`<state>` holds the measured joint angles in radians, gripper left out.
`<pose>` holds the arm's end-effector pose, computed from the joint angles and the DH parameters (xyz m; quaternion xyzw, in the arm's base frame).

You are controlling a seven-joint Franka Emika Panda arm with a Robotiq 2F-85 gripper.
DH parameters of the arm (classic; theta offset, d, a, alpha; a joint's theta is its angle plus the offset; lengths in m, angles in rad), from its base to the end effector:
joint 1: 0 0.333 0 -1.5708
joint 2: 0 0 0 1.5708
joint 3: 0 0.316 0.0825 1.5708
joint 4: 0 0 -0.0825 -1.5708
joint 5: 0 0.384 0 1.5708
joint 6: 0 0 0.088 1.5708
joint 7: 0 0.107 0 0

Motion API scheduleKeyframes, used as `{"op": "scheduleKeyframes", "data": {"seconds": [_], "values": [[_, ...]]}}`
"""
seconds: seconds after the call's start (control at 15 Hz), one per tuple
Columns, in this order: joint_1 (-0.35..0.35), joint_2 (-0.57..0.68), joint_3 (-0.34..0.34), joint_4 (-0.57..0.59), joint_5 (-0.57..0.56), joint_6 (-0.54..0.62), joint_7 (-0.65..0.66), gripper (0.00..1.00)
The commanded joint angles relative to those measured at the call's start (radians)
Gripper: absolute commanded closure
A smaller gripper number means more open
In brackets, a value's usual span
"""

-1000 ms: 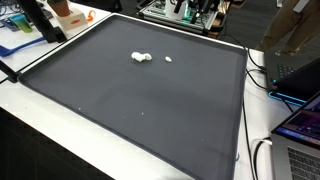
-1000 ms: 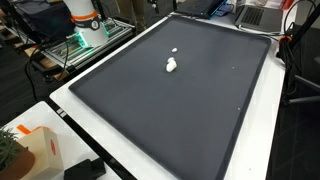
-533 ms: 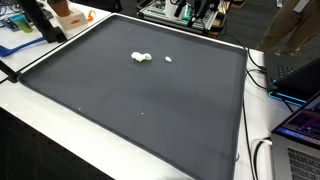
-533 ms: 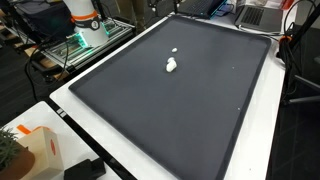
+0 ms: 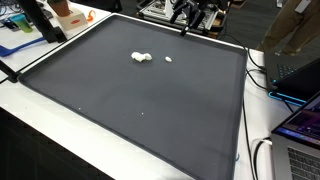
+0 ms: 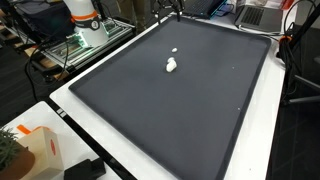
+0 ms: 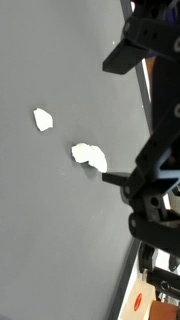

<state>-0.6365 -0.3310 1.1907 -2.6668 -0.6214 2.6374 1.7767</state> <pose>0.3625 0.2147 0.2841 0.8981 -0.3178 0.2805 0.1170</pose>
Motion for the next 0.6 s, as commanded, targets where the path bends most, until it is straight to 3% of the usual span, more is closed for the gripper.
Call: {"op": "scheduleKeyframes", "data": {"seconds": [0.0, 0.47, 0.53], "values": [[-0.151, 0.055, 0.169, 0.045, -0.071, -0.041, 0.085, 0.00], [-0.439, 0.054, 0.464, 0.096, -0.012, -0.005, 0.128, 0.00], [-0.360, 0.045, 0.391, 0.080, -0.030, -0.014, 0.109, 0.00]]}}
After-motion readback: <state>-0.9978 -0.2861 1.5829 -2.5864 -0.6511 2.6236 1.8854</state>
